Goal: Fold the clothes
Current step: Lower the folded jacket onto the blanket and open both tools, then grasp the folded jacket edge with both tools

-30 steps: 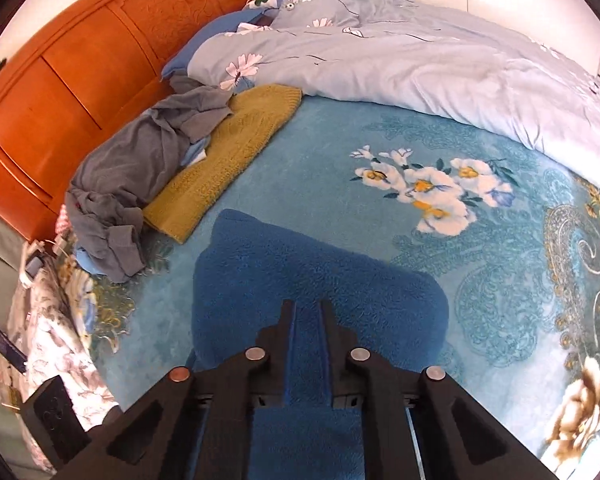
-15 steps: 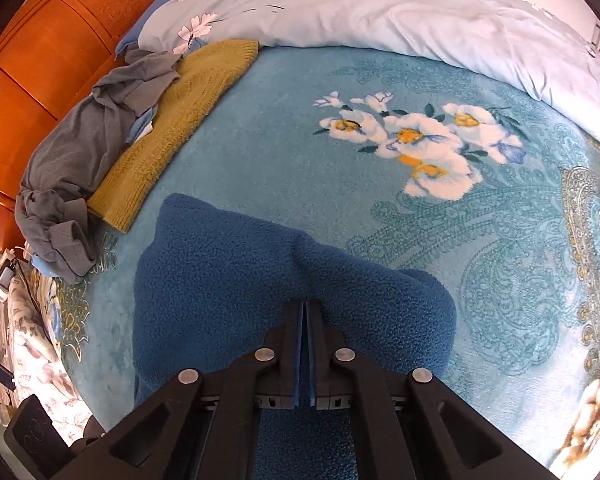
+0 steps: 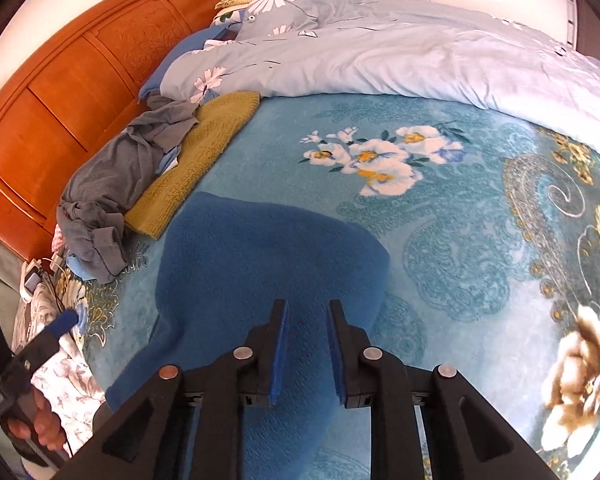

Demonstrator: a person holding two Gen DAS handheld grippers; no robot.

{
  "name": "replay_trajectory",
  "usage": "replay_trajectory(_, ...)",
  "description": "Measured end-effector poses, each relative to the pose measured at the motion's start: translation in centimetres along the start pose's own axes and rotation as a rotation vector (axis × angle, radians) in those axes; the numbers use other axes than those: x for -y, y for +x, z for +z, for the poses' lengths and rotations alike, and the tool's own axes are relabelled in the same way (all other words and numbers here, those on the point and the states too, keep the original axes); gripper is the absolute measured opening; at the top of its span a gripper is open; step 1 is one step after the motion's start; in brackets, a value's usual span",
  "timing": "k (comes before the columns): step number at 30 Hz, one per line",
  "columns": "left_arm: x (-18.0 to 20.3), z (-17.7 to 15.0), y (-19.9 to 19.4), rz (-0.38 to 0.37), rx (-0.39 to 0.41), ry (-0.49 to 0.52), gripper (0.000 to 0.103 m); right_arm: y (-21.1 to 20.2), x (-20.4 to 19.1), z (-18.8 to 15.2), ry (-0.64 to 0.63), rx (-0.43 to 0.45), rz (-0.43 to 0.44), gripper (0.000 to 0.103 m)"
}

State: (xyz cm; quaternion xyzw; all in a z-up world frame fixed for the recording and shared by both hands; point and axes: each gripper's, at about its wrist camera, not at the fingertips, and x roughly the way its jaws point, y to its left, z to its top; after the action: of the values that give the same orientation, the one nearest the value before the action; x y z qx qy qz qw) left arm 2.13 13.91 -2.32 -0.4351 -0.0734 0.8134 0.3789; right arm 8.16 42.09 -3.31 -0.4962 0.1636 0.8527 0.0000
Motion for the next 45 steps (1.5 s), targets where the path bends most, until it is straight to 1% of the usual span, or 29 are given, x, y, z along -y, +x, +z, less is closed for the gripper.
replay_trajectory(1,0.2,0.4,1.6,-0.005,-0.045,0.011,0.067,-0.4,0.5,-0.6,0.011,0.001,0.001,0.022)
replay_trajectory(3,0.2,0.6,4.2,-0.045,-0.139,-0.002,0.067,-1.1,1.5,-1.8,0.033,0.002,0.01,0.024)
replay_trajectory(4,0.1,0.7,5.3,-0.054,-0.173,-0.016,0.067,-1.4,1.9,-2.4,0.043,0.005,0.013,0.025)
replay_trajectory(5,0.0,0.7,6.2,-0.047,-0.201,-0.029,0.067,-1.6,2.3,-2.9,0.053,0.007,0.015,0.028)
replay_trajectory(8,-0.8,0.5,7.7,-0.011,-0.244,-0.045,0.067,-2.1,3.2,-4.6,0.084,0.006,0.032,0.034)
replay_trajectory(10,-1.5,0.2,8.3,0.017,-0.264,-0.06,0.068,-2.1,3.6,-5.7,0.098,0.002,0.039,0.034)
replay_trajectory(11,-1.9,-0.1,8.5,0.015,-0.274,-0.073,0.068,-2.0,3.6,-6.1,0.101,-0.001,0.043,0.035)
replay_trajectory(12,-2.2,-0.4,8.6,0.006,-0.282,-0.086,0.068,-1.8,3.7,-6.5,0.104,-0.005,0.047,0.035)
replay_trajectory(13,-2.4,-0.6,8.7,-0.018,-0.288,-0.102,0.068,-1.7,3.8,-6.7,0.109,-0.008,0.05,0.035)
replay_trajectory(15,-2.6,-1.0,8.6,-0.082,-0.292,-0.129,0.066,-1.4,4.1,-7.2,0.119,-0.012,0.057,0.035)
replay_trajectory(17,-2.3,-1.3,8.1,-0.123,-0.275,-0.127,0.058,-1.3,4.3,-7.5,0.133,-0.016,0.064,0.035)
replay_trajectory(18,-2.1,-1.3,7.8,-0.121,-0.267,-0.114,0.053,-1.2,4.3,-7.6,0.135,-0.016,0.067,0.035)
replay_trajectory(19,-1.9,-1.3,7.6,-0.129,-0.261,-0.106,0.044,-1.2,4.3,-7.6,0.135,-0.016,0.067,0.035)
replay_trajectory(20,-1.7,-1.3,7.3,-0.148,-0.255,-0.106,0.04,-1.2,4.2,-7.7,0.135,-0.015,0.066,0.035)
replay_trajectory(23,-0.7,-1.3,6.6,-0.208,-0.233,-0.098,0.03,-1.4,4.3,-7.7,0.14,-0.009,0.064,0.035)
replay_trajectory(24,-0.4,-1.3,6.5,-0.241,-0.228,-0.109,0.029,-1.5,4.3,-7.7,0.143,-0.006,0.064,0.035)
replay_trajectory(25,-0.4,-1.5,6.5,-0.29,-0.228,-0.139,0.027,-1.7,4.4,-7.6,0.147,-0.002,0.066,0.035)
replay_trajectory(26,-0.5,-1.7,6.5,-0.313,-0.228,-0.159,0.027,-1.8,4.4,-7.6,0.15,0.003,0.067,0.035)
replay_trajectory(27,-0.7,-1.9,6.7,-0.298,-0.23,-0.166,0.027,-1.9,4.4,-7.5,0.15,0.006,0.067,0.035)
replay_trajectory(28,-0.9,-2.2,7.0,-0.261,-0.235,-0.16,0.027,-2.0,4.3,-7.5,0.148,0.007,0.067,0.035)
replay_trajectory(30,-1.6,-2.7,7.9,-0.126,-0.251,-0.111,0.027,-2.1,4.0,-7.4,0.14,0.005,0.067,0.035)
replay_trajectory(31,-2.0,-3.0,8.3,-0.088,-0.257,-0.104,0.027,-2.1,3.9,-7.4,0.134,0.004,0.066,0.035)
replay_trajectory(33,-2.9,-3.5,8.7,-0.1,-0.261,-0.137,0.028,-2.1,3.5,-7.3,0.124,0.002,0.067,0.035)
replay_trajectory(35,-3.1,-3.8,8.8,-0.106,-0.254,-0.144,0.029,-2.0,3.2,-7.2,0.115,0.001,0.069,0.035)
replay_trajectory(39,-1.9,-3.5,7.9,-0.092,-0.237,-0.106,0.031,-2.0,2.2,-6.9,0.096,0.005,0.071,0.035)
replay_trajectory(40,-1.5,-3.2,7.3,-0.071,-0.232,-0.091,0.036,-2.1,1.9,-6.8,0.087,0.007,0.072,0.035)
replay_trajectory(41,-1.1,-2.9,6.8,-0.042,-0.224,-0.068,0.039,-2.3,1.5,-6.7,0.073,0.012,0.07,0.035)
replay_trajectory(43,0.2,-1.8,5.5,0.015,-0.182,0.004,0.04,-2.8,0.7,-6.4,0.042,0.023,0.064,0.035)
replay_trajectory(45,1.7,-0.3,4.2,0.051,-0.122,0.078,0.04,-3.2,-0.2,-6.0,0.007,0.031,0.055,0.035)
